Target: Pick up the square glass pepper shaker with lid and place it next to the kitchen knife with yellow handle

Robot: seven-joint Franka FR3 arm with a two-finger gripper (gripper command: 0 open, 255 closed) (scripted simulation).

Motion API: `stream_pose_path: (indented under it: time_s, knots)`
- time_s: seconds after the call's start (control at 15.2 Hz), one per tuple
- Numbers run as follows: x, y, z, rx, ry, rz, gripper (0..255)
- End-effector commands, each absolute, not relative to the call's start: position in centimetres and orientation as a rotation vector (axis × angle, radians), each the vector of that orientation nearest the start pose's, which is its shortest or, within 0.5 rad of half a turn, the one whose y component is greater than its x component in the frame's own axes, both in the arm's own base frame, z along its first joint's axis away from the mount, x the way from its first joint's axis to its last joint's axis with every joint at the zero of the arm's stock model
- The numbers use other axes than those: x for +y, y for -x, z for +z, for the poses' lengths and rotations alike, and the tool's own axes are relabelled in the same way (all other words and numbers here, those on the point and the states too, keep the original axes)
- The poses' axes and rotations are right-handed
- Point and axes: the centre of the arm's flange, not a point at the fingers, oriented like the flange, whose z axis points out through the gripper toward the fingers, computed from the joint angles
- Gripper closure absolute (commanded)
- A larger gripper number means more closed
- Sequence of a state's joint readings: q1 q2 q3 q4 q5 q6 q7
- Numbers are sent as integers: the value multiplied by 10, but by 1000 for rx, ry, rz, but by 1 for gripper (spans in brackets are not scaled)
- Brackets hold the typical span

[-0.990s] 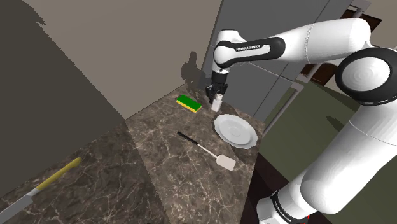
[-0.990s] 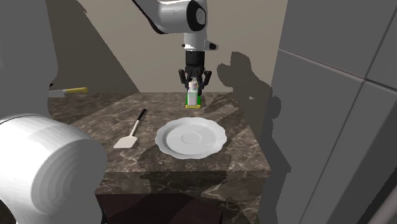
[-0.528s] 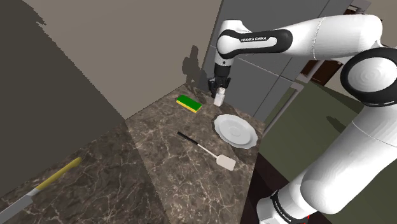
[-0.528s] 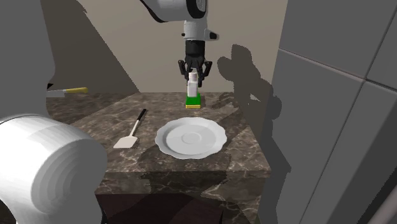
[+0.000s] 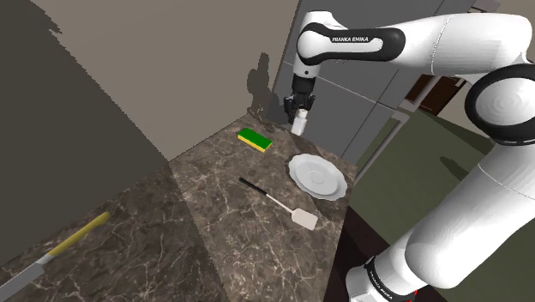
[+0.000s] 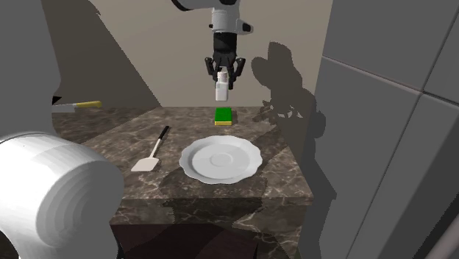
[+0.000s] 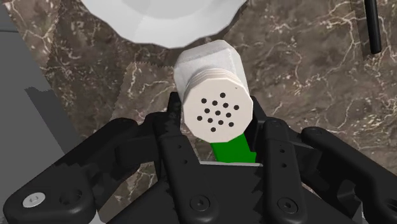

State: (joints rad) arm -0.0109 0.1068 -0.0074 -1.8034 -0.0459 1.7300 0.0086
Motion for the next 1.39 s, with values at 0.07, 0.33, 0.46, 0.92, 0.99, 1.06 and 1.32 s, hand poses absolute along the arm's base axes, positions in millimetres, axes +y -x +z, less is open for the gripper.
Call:
stream_pose_path:
  time_s: [0.07,0.33,0.46,0.92,0.99,1.06,1.32]
  knots:
    - [-15,-573,485,25,3173,288,255]
    - [10,-564,491,25,3173,288,255]
    - [35,-556,492,25,3173,288,255]
    - [123,-527,492,25,3173,288,255]
    - [135,-522,492,25,3173,288,255]
    - [148,-518,492,25,3173,288,255]
    - [198,-501,492,25,3173,288,255]
